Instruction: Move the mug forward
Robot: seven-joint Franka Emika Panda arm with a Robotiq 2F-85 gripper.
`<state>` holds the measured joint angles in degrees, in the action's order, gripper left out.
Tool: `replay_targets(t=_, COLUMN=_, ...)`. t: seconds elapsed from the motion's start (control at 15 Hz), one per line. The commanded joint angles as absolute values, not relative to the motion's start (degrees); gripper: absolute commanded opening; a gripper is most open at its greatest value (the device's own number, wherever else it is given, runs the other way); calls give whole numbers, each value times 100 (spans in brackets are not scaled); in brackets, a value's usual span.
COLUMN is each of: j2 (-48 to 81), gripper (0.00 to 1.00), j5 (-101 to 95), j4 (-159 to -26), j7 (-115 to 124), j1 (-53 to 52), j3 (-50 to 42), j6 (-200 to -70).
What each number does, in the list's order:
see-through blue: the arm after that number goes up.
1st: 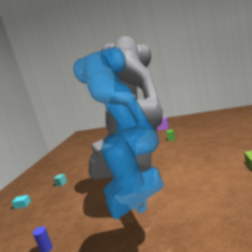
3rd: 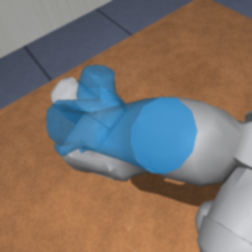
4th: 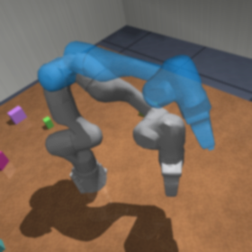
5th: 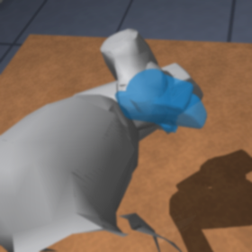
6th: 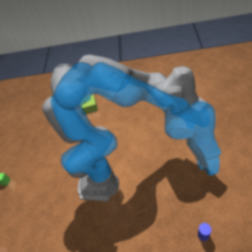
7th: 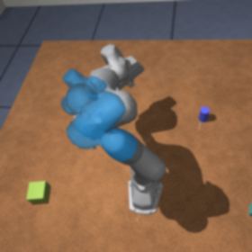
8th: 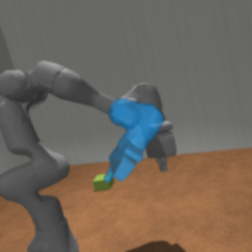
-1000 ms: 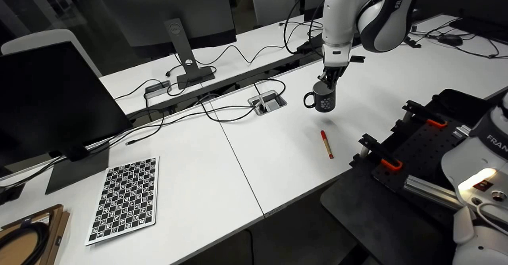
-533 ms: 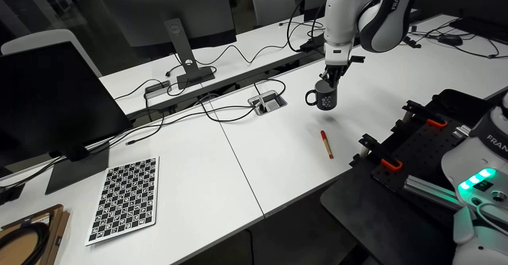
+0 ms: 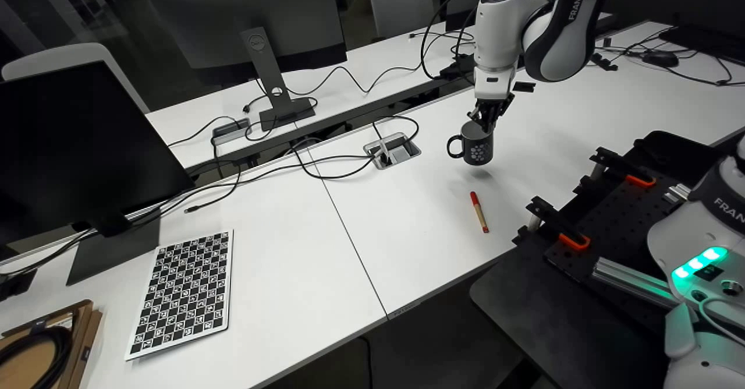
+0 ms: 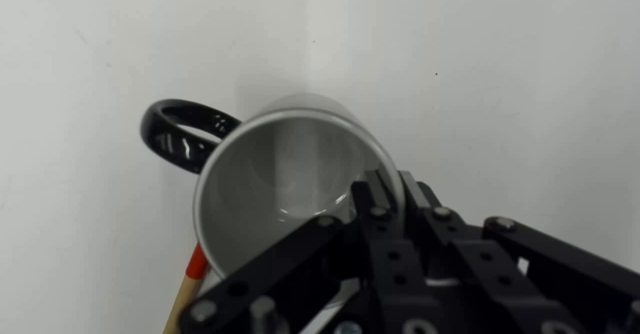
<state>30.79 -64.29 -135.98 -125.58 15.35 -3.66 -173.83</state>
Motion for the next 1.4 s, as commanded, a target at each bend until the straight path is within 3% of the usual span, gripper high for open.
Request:
replay_targets(t=0.0, j2=3429, gripper=2, j5=-6025, j4=-13144, j7=-12684, j1=1752, j3=-160, j6=-17492)
replay_targets(t=0.27, j2=3633, gripper=2, j5=-5550, j4=-12738, j7=-12640, j1=1831, j3=-137, j6=-17660)
replay_targets(t=0.93, j2=4428, gripper=2, j5=-4599, j4=-11743, j7=-13056, j1=3180, j3=1232, j6=-17482)
replay_targets(t=1.33, j2=4430, gripper=2, j5=-3956, j4=-11538, j7=-13085, j1=2814, j3=960, j6=-17185)
